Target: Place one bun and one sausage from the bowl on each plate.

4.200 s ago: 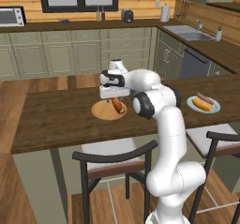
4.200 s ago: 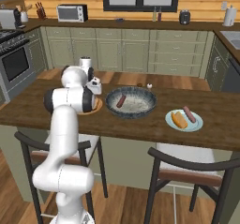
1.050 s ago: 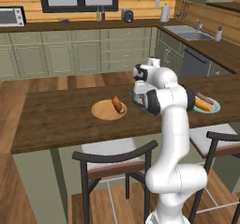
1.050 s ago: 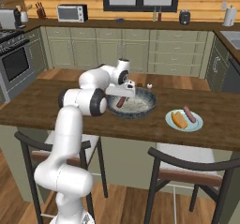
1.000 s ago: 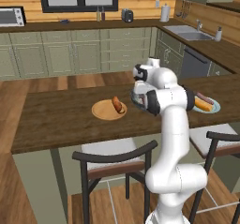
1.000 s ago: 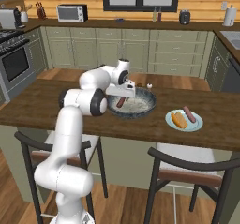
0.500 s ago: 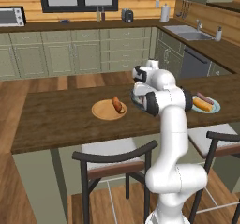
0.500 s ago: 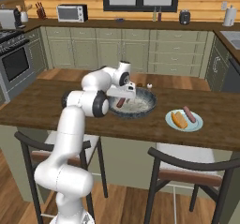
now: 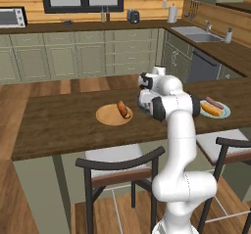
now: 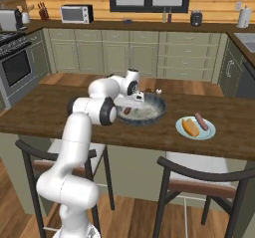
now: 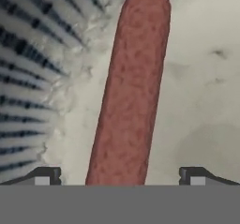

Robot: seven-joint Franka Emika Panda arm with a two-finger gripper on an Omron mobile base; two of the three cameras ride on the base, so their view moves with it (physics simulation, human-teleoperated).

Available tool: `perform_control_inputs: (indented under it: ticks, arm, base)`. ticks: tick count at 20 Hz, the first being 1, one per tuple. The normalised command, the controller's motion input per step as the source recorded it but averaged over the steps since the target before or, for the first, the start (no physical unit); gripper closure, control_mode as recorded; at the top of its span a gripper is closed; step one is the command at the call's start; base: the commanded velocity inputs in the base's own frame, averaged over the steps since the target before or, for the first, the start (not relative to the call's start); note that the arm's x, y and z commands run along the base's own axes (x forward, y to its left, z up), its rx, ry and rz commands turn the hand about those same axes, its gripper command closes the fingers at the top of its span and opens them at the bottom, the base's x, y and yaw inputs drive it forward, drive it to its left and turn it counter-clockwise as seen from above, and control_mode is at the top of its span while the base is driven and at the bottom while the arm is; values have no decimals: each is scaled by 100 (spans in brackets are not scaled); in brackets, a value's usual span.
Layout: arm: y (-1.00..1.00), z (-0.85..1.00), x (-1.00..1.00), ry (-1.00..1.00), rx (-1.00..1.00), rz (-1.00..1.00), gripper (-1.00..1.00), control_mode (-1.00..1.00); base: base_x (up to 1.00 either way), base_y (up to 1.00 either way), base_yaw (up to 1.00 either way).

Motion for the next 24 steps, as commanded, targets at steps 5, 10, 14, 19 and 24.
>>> perform_control_inputs:
  ticks: [5,10,14,19,24]
  arm:
    - [0,-20,0,0,0,0,100,-100]
    - [2,7,0,0,0,-1,100,-100]
    - [0,59,-10,-1,0,0,100,-100]
    - [2,69,-56,-6,0,0,100,-100]
    - [33,36,-80,-3,0,-3,100,-100]
  base:
    - [0,0,0]
    - [0,0,0]
    - [0,0,0]
    - [0,0,0]
    - [0,0,0]
